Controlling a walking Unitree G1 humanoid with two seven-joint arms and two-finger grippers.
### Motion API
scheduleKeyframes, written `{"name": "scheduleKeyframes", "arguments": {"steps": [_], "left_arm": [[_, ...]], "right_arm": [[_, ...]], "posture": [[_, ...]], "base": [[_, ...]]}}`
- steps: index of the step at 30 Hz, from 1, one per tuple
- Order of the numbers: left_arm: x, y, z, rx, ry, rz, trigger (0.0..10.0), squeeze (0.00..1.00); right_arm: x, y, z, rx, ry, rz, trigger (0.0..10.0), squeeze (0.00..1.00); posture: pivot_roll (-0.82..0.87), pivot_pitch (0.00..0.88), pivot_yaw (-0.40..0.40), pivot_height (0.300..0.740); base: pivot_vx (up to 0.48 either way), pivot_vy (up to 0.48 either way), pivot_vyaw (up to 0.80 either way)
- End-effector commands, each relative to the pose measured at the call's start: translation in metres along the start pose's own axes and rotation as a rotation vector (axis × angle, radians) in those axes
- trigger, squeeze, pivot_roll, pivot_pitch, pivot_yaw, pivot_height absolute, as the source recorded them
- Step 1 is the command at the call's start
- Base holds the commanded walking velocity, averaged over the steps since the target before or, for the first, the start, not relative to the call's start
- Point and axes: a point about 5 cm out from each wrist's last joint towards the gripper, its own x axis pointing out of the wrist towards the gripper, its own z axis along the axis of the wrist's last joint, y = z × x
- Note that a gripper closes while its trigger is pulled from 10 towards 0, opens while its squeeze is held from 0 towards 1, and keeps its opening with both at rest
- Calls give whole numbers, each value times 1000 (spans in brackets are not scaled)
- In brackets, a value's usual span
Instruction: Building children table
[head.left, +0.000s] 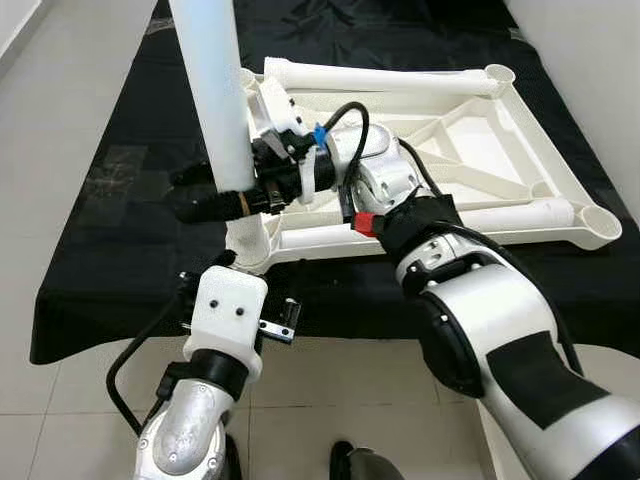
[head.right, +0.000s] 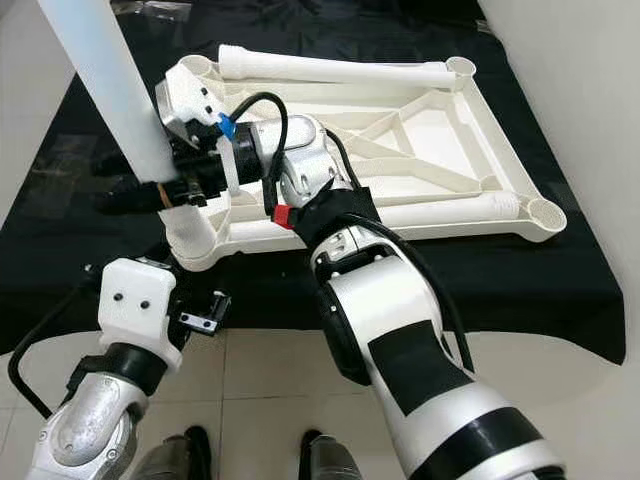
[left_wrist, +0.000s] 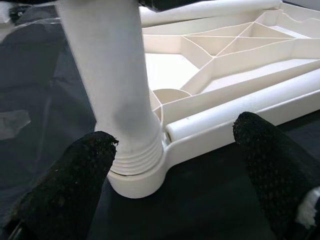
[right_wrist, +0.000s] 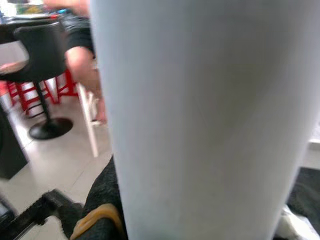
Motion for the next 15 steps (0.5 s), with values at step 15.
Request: {"name": "scheduleKeyframes", "arguments": {"steps": [15], "left_arm": [[5,9,-2,47,-6,4,10000,0]], "right_arm": [[-25,10,-67,240,39,-247,10000,0]], "posture": [[151,307,-109,740]], "base": [[0,0,0]]}}
